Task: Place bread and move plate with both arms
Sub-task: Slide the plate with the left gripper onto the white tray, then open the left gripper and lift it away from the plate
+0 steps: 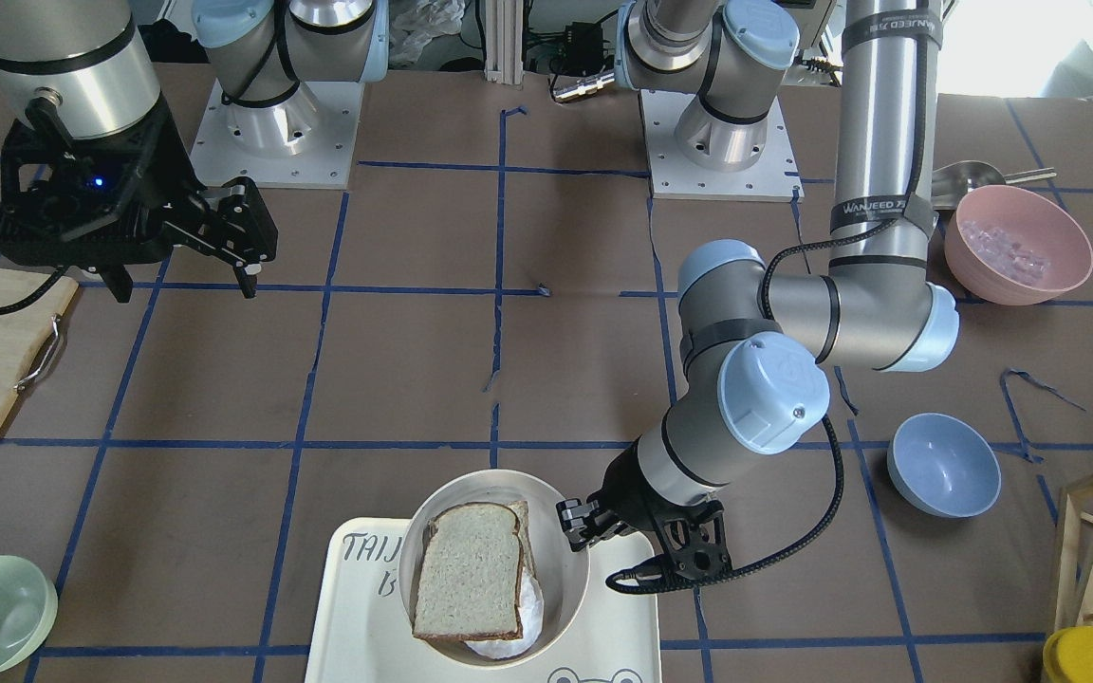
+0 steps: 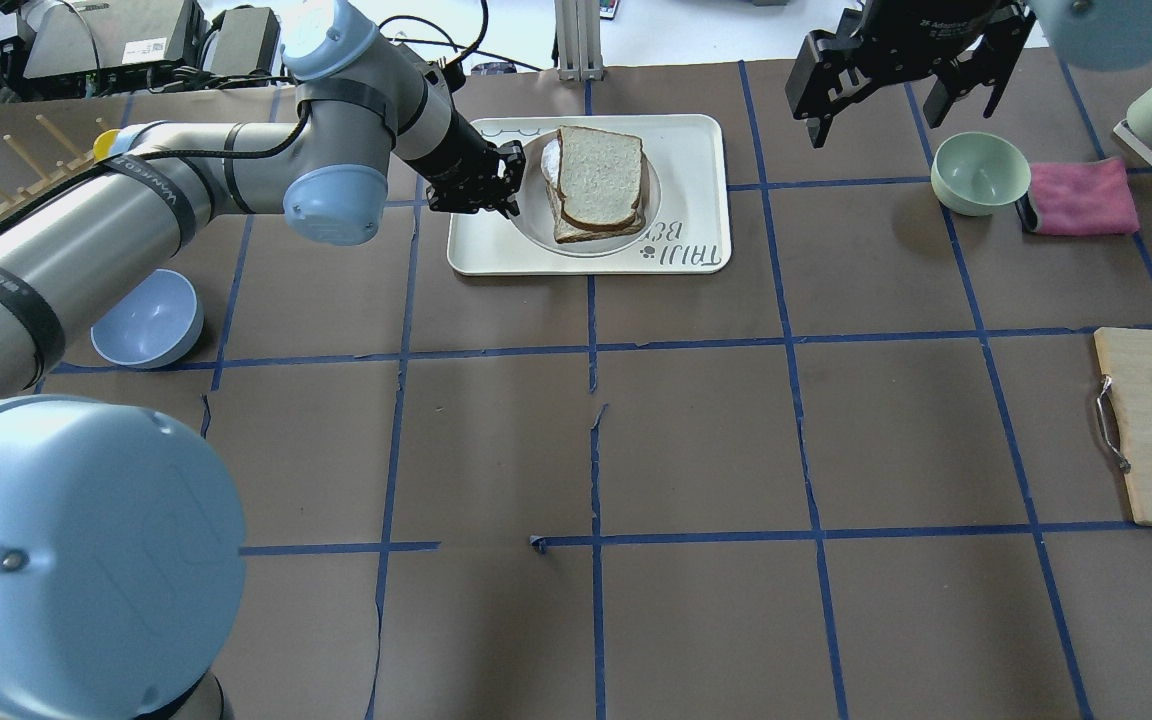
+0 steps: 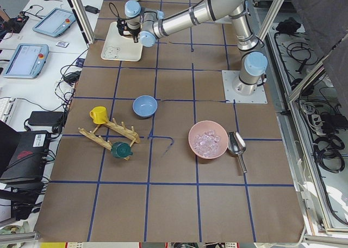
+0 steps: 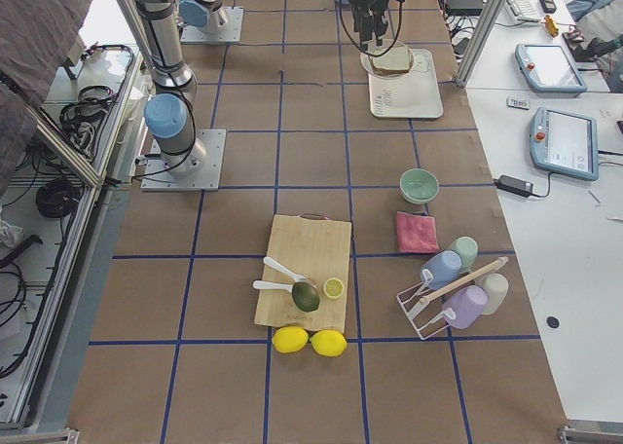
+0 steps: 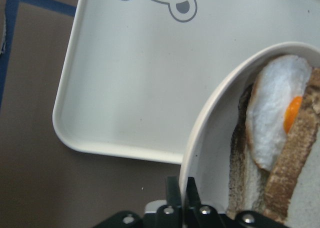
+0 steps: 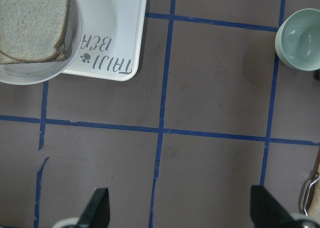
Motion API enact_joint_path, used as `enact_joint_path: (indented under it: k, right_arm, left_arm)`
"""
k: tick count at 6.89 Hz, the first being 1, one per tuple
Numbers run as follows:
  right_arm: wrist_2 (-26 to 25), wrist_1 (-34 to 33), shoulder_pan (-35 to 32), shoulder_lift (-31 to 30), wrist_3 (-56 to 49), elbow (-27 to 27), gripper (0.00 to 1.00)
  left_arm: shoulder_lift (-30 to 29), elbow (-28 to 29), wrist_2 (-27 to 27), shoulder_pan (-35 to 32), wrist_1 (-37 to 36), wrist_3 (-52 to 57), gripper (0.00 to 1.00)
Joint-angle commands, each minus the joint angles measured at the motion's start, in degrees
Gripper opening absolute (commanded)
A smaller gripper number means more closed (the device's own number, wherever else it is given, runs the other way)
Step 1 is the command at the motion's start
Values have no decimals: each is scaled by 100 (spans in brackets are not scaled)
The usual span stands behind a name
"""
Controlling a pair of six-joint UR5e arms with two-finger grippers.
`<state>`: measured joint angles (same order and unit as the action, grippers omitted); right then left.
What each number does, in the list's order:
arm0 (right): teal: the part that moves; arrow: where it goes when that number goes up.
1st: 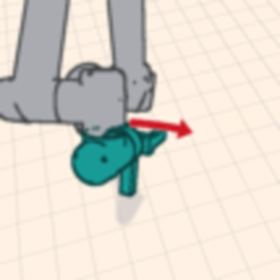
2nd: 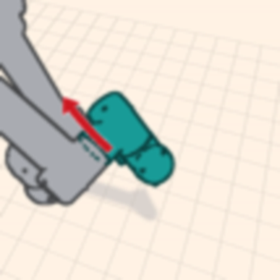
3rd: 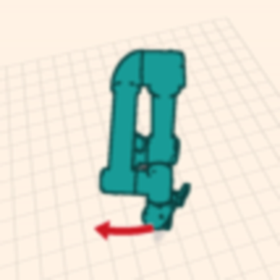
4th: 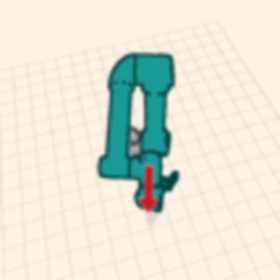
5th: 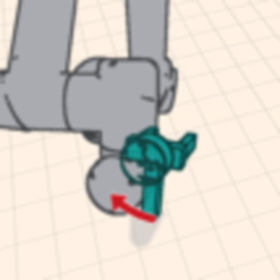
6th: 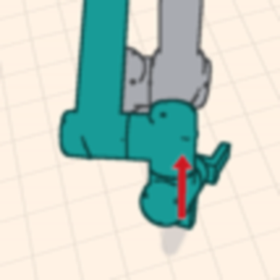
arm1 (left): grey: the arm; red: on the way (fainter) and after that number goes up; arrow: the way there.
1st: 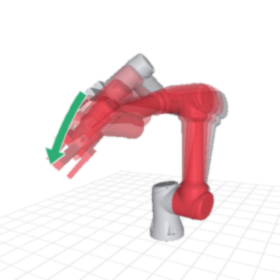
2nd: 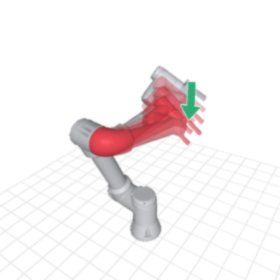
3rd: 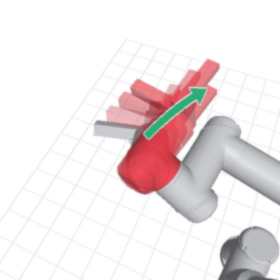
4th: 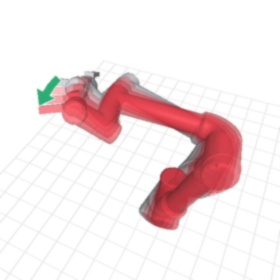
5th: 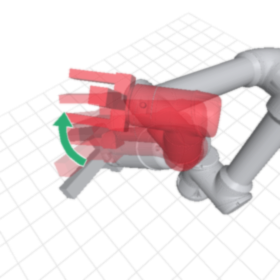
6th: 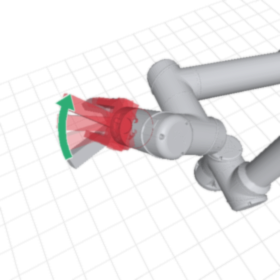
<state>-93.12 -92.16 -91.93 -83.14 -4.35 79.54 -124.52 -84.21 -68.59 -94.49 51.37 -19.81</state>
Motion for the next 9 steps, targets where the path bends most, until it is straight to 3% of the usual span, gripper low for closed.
enact_joint_path:
  k: [1, 2, 4, 5, 6, 9]
  right_arm:
    - [-13, -3, 8, 0, -4, 0, 100]
    - [4, -3, -1, 26, -13, 0, 100]
    - [13, -3, -1, 26, 22, -9, 100]
    - [13, -12, 8, 26, 13, 0, 100]
    - [13, -12, -1, 26, 5, 0, 100]
    - [13, -3, 8, 35, 22, 0, 100]
  left_arm:
    - [-588, 256, 259, 0, -519, -40, 0]
    - [-817, 282, 276, 0, -880, -66, 0]
    - [-943, 291, 285, 0, -910, -84, 0]
    - [-943, 283, 277, 0, -910, -101, 18]
    - [-925, 291, 285, 0, -910, -380, 99]
    - [-479, 528, 128, 70, -228, -533, 100]
